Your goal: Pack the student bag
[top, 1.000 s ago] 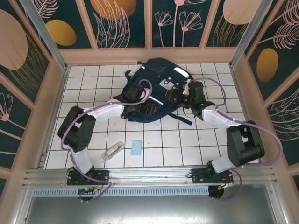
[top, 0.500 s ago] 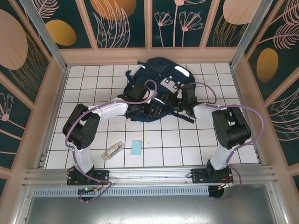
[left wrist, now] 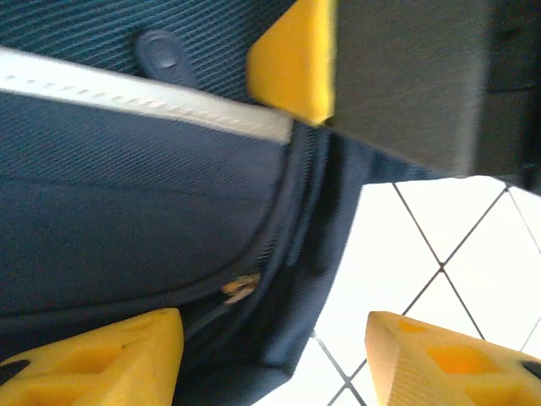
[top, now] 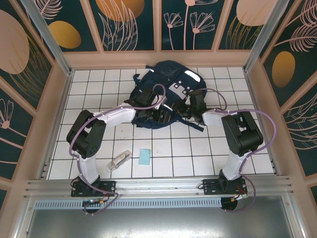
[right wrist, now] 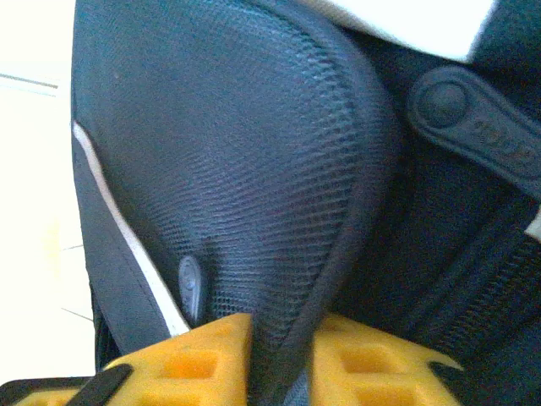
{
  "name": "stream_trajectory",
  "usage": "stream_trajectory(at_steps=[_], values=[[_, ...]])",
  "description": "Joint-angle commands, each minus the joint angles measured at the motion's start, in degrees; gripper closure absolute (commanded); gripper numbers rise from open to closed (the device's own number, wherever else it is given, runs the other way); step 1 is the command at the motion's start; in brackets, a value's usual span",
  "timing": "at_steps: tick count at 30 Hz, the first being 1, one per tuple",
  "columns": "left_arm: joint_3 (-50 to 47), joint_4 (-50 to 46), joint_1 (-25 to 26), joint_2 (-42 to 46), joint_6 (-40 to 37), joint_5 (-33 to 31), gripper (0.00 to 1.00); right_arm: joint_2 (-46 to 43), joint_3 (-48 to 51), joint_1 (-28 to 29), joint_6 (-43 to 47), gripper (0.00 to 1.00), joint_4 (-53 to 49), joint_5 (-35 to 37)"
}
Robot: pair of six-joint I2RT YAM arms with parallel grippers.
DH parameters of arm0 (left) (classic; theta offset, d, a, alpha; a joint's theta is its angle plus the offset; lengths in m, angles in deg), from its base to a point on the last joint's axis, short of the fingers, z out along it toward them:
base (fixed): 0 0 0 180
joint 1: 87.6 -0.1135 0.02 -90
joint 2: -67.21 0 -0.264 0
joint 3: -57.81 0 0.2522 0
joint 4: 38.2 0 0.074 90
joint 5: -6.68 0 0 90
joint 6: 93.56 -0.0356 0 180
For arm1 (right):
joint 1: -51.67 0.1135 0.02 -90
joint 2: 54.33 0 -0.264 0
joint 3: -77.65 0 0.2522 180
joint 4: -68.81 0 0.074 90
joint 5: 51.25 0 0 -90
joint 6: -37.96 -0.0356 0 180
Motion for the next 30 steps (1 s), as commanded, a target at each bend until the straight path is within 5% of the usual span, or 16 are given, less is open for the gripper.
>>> stream_trajectory(at_steps=[1, 4, 15, 30], values=[[-0.74, 0.11, 0.52, 5.2, 2.5, 5.22, 0.41, 1.28, -3.16, 0.47, 0.42, 0.94, 1.67, -2.47], [-0.93, -1.48, 0.47, 7.06, 2.42, 4.13, 0.41, 1.3, -3.4, -0.05, -0.98, 1.0, 3.82, -4.25], [-0.8, -1.08, 0.4, 10.43, -2.03, -18.16, 0.32, -5.93, -5.73, -1.14, -4.51, 1.0, 2.58, -7.33], [1.61, -3.29, 0.43, 2.51, -9.24, -9.84, 0.38, -5.57, -10.69, -1.41, -3.79, 1.0, -0.77, -8.3]])
